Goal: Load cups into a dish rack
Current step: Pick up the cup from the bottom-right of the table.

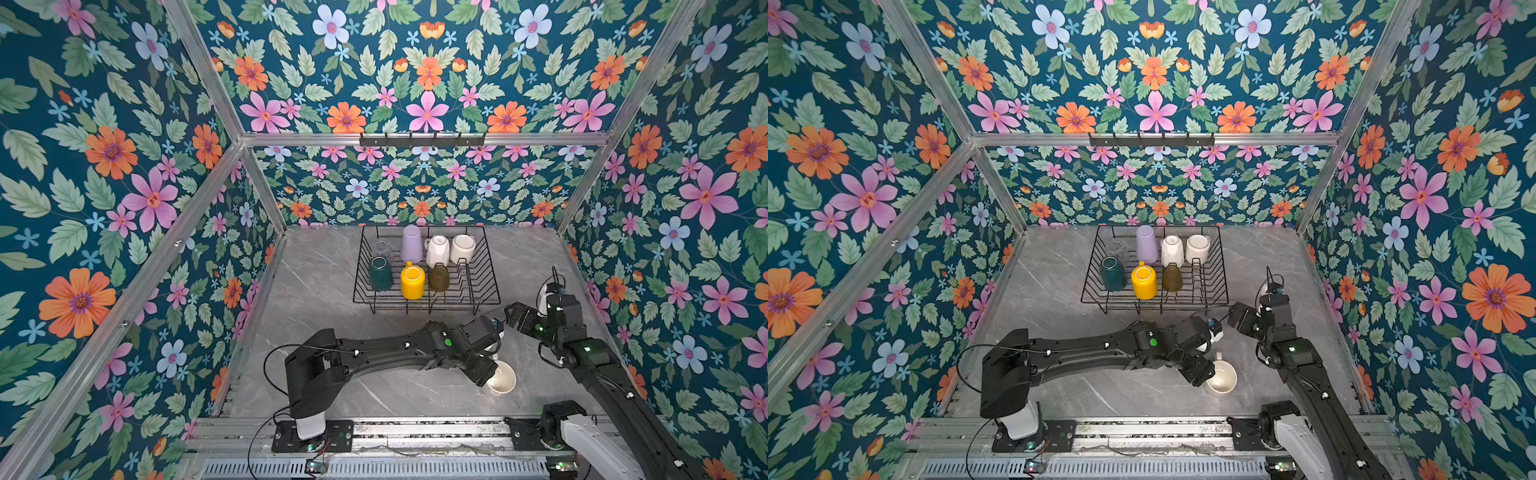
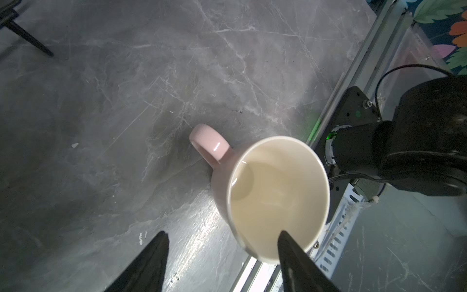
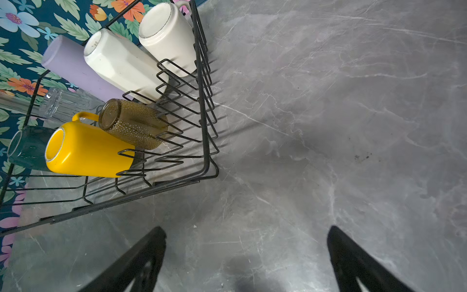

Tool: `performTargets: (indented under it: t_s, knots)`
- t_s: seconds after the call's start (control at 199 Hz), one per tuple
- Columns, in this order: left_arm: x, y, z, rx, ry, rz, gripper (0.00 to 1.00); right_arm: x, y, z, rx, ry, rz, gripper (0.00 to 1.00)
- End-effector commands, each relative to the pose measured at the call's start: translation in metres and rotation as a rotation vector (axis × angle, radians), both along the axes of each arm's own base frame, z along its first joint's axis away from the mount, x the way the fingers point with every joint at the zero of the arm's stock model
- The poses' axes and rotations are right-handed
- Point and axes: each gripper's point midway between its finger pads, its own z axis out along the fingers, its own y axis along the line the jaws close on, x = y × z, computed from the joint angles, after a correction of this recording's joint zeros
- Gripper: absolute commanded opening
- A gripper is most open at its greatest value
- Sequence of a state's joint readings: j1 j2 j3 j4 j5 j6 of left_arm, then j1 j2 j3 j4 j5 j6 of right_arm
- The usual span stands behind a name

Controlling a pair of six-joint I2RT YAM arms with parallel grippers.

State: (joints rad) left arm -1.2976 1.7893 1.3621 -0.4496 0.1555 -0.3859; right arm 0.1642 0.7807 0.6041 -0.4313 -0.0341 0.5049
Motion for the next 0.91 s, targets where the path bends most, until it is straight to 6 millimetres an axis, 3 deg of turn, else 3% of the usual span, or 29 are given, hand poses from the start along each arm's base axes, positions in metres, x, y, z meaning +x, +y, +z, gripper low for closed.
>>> performTargets:
  t_s: [0.0, 0.528, 0.795, 0.901]
  knots:
    - [0.003, -0.003, -0.001, 0.006, -0.01, 0.014, 0.69, -0.005, -0.001, -0.003, 0.004, 0.01, -0.008, 0.99]
    - [0.008, -0.013, -0.025, 0.068, 0.012, 0.043, 0.6, -0.014, -0.004, -0.009, 0.001, 0.017, -0.013, 0.99]
    - [0.007, -0.015, -0.034, 0.087, 0.025, 0.041, 0.46, -0.015, -0.004, -0.011, 0.001, 0.021, -0.012, 0.99]
    - [0.006, -0.014, -0.037, 0.095, 0.031, 0.04, 0.35, -0.015, -0.004, -0.011, 0.001, 0.021, -0.013, 0.99]
